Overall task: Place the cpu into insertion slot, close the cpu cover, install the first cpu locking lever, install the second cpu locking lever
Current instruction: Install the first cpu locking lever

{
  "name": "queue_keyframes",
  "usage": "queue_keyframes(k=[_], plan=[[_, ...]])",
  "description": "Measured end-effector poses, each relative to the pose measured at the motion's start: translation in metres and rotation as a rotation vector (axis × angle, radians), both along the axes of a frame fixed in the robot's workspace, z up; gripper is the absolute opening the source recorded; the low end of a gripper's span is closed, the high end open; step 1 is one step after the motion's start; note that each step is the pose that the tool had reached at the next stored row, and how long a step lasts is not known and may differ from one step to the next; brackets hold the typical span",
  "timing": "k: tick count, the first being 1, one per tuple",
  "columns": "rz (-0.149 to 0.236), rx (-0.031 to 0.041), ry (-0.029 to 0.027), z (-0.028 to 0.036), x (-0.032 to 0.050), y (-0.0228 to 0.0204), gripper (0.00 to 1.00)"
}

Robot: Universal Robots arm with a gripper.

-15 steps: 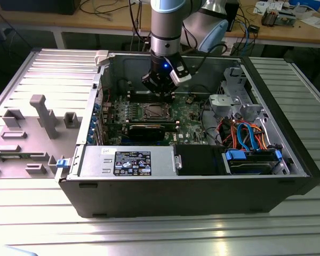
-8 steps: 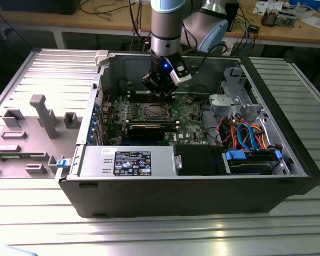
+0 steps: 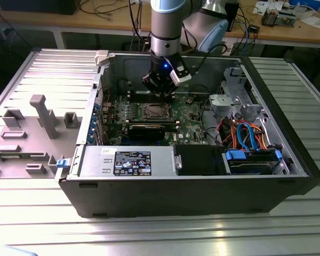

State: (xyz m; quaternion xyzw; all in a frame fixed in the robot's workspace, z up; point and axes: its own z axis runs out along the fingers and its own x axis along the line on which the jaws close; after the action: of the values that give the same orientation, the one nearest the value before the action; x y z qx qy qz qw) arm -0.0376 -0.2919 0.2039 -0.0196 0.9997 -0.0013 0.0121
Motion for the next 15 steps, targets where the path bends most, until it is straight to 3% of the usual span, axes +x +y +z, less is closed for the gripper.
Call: queue_keyframes(k=[10,12,13,15], plan=[[0.0,-0.0024,0.0,-0.0034,0.0,0.0,0.11],[0.0,0.0215,-0.0002,-0.0035,0.0,0.0004,0.11],[0.0,0.0245,-0.0007,-0.002,0.0,0.0006,0.11],[0.0,0.0236,-0.0004,0.0043,0.0001,0.0005,0.11]])
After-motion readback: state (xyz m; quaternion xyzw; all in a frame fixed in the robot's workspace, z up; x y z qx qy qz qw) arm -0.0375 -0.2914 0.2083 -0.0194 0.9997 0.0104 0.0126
